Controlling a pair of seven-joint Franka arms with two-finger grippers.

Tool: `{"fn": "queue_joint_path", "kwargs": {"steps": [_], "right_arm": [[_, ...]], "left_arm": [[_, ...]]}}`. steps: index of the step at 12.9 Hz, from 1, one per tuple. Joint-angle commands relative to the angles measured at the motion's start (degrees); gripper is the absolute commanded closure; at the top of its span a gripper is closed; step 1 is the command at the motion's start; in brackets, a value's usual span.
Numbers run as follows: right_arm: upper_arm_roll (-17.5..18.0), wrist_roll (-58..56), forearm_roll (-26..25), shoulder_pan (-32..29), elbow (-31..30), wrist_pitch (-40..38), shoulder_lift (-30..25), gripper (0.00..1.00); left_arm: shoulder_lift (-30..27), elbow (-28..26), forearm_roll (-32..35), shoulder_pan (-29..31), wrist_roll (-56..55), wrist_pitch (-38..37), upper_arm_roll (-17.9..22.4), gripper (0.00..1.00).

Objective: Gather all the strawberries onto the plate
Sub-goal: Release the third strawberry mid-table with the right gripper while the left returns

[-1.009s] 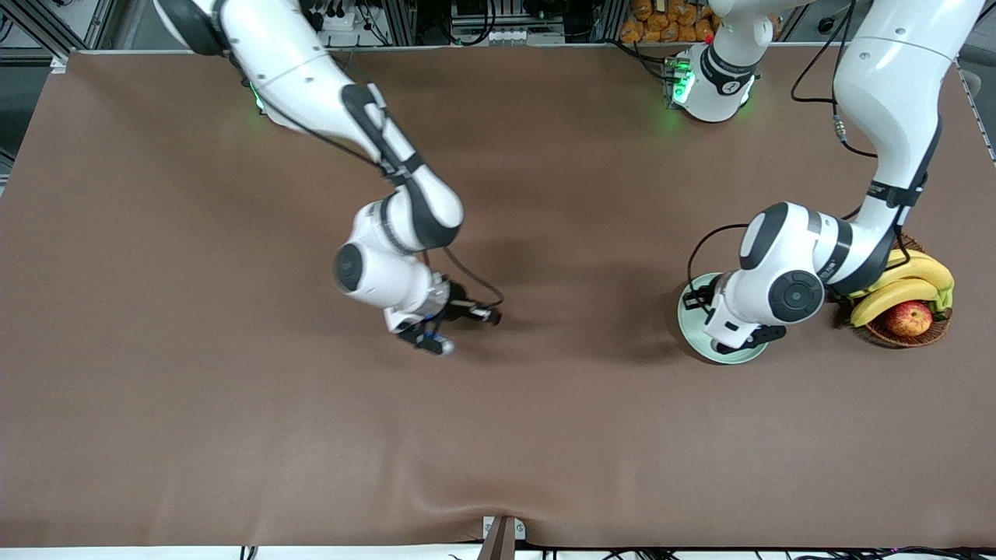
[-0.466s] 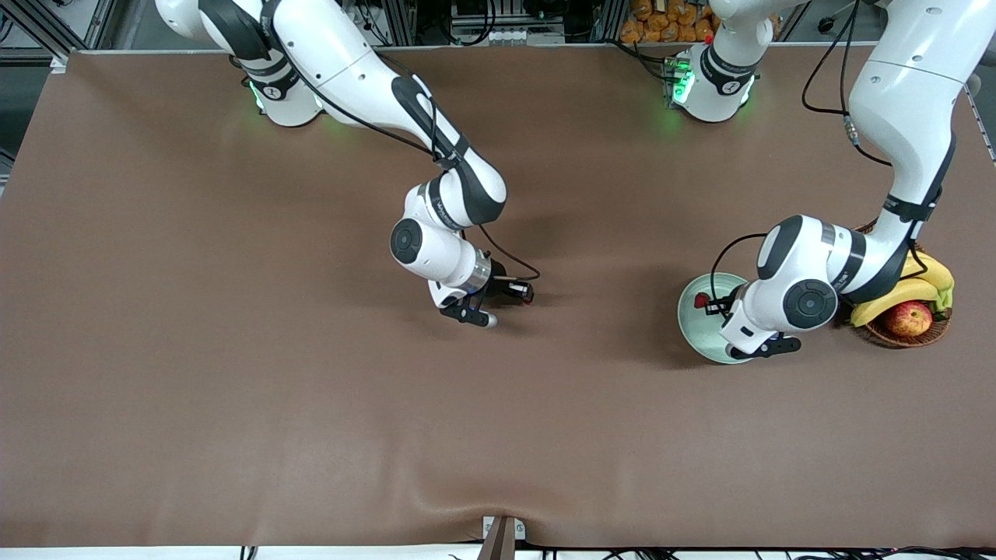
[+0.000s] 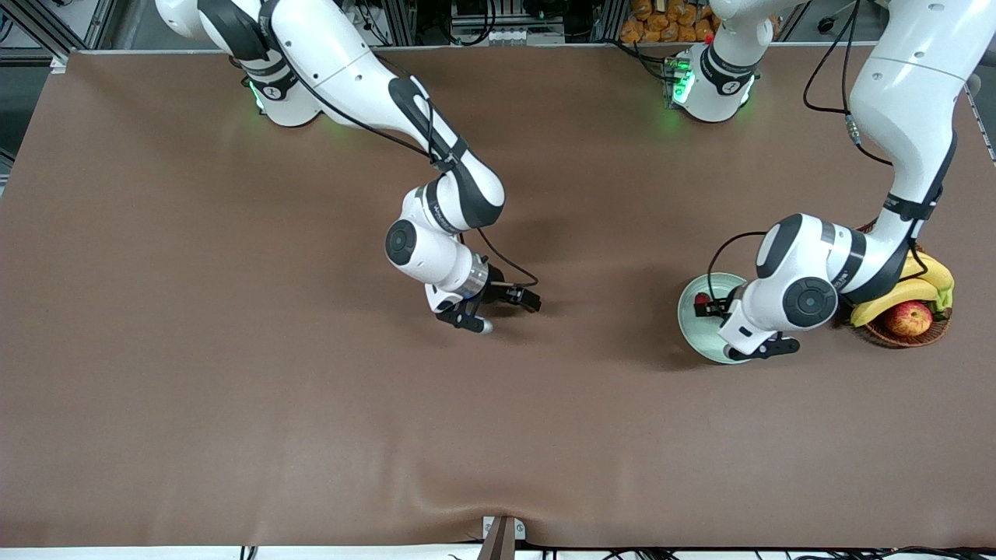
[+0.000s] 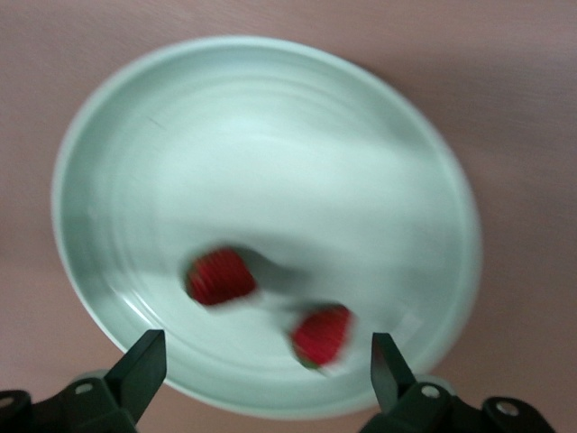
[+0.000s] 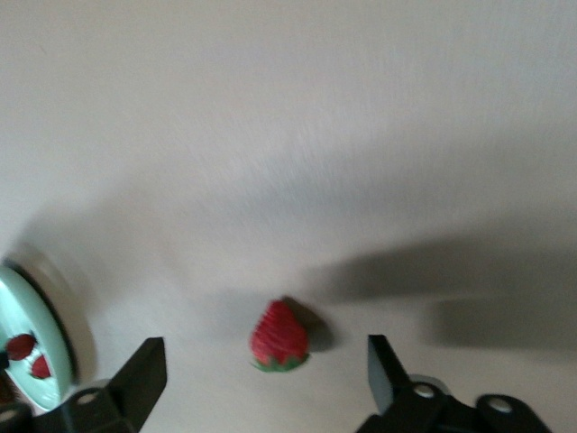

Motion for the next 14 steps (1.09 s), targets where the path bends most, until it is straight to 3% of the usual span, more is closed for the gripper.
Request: {"fn": "queue_joint_path", "kwargs": {"steps": [1, 3, 8, 9, 12, 14], "right_arm": [[0.3, -0.3, -4.0, -5.7, -0.2, -9.0, -4.7, 0.00], [0.3, -0.3, -14.6, -11.3, -0.2, -19.2, -9.6, 0.00], [2.2, -0.6, -39.0, -23.9, 1.1, -42.0, -22.9, 0.00], [4.0, -0.9, -42.9, -27.5, 2.7, -45.8, -24.6, 0.00], [12.9, -0.9, -50.2, -39.1, 7.1, -57.5, -28.0, 0.00], [14.3, -1.0, -52.2, -42.7, 7.3, -59.3, -31.0, 0.00]], "left_arm": [[-2.0, 0.5, -2.0, -0.7, -10.7, -2.9, -6.0, 0.00], [0.1, 3.1, -2.1, -4.1, -20.6, -2.8, -8.2, 0.00], [6.0, 11.9, -3.8, -19.8, -32.4, -1.4, -7.5, 0.00], [6.4, 12.7, -3.2, -22.9, -32.5, 0.8, -5.6, 0.00], [8.8, 14.6, -3.2, -31.5, -32.8, 8.7, 0.6, 0.17], [10.9, 17.0, -3.1, -36.6, -31.7, 11.9, 5.3, 0.21]]}}
